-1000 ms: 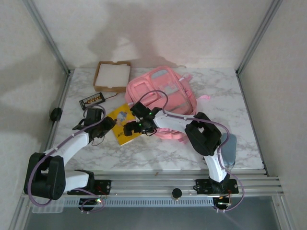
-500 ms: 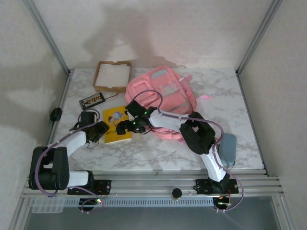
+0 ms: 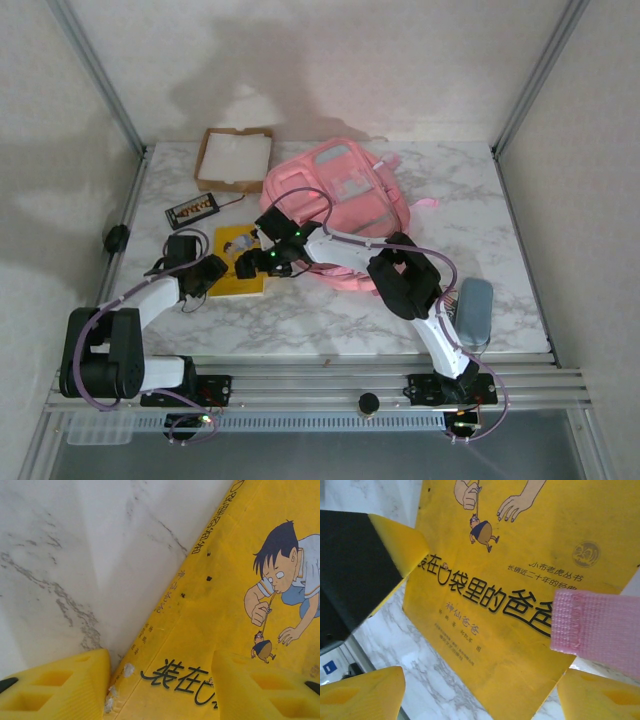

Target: Pack the student bag

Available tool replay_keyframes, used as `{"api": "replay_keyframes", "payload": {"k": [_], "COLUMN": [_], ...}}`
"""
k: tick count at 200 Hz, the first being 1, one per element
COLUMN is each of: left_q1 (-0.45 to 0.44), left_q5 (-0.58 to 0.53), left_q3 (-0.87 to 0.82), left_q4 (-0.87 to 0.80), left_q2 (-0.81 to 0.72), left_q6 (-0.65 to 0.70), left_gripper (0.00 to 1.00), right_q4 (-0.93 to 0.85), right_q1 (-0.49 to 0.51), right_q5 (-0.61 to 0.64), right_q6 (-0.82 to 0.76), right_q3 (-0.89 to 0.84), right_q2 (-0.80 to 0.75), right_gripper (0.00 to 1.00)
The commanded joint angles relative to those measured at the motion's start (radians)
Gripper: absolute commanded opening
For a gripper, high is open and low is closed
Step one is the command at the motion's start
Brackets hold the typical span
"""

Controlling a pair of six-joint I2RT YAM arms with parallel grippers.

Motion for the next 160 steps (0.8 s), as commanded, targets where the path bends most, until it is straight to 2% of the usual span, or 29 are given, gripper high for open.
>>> {"api": "replay_keyframes", "payload": {"k": [1, 17, 29, 47, 83, 132, 150, 160], "left_q1": [-0.014, -0.013, -0.013, -0.013, -0.013, -0.013, -0.013, -0.014], "left_q5": [0.085, 0.069, 0.072, 0.057, 0.053, 0.061, 0.042, 0.026], "left_q3": [-0.029, -0.031, -0.031, -0.032, -0.042, -0.067, -0.071, -0.074], "left_q4": [-0.021, -0.029, -0.034, -0.046, -0.04, -0.042, -0.057, -0.065], "left_q2": [0.013, -0.003, -0.008, 0.001, 0.004, 0.001, -0.009, -0.019], "left_q6": [0.008, 0.008, 0.013, 0.025, 0.019, 0.016, 0.013, 0.009], "left_gripper": [0.56, 0.56, 0.56, 0.56, 0.56, 0.56, 0.56, 0.56], "right_q4": [0.0, -0.09, -0.091, -0.069, -0.027, -0.01, 0.011, 0.024], "right_q1": [0.004, 0.005, 0.009, 0.012, 0.043, 0.045, 0.044, 0.047], "right_q5": [-0.023, 0.059, 0.094, 0.103, 0.047, 0.014, -0.002, -0.021], "right_q6": [0.006, -0.009, -0.01, 0.002, 0.018, 0.032, 0.045, 0.053], "right_q3": [0.04, 0.05, 0.009, -0.033, 0.014, 0.104, 0.115, 0.124], "right_q2": [-0.006, 0.004, -0.002, 0.002, 0.048, 0.066, 0.053, 0.049], "right_gripper": [0.79, 0.81, 0.81, 0.83, 0.83, 0.71, 0.57, 0.54]}}
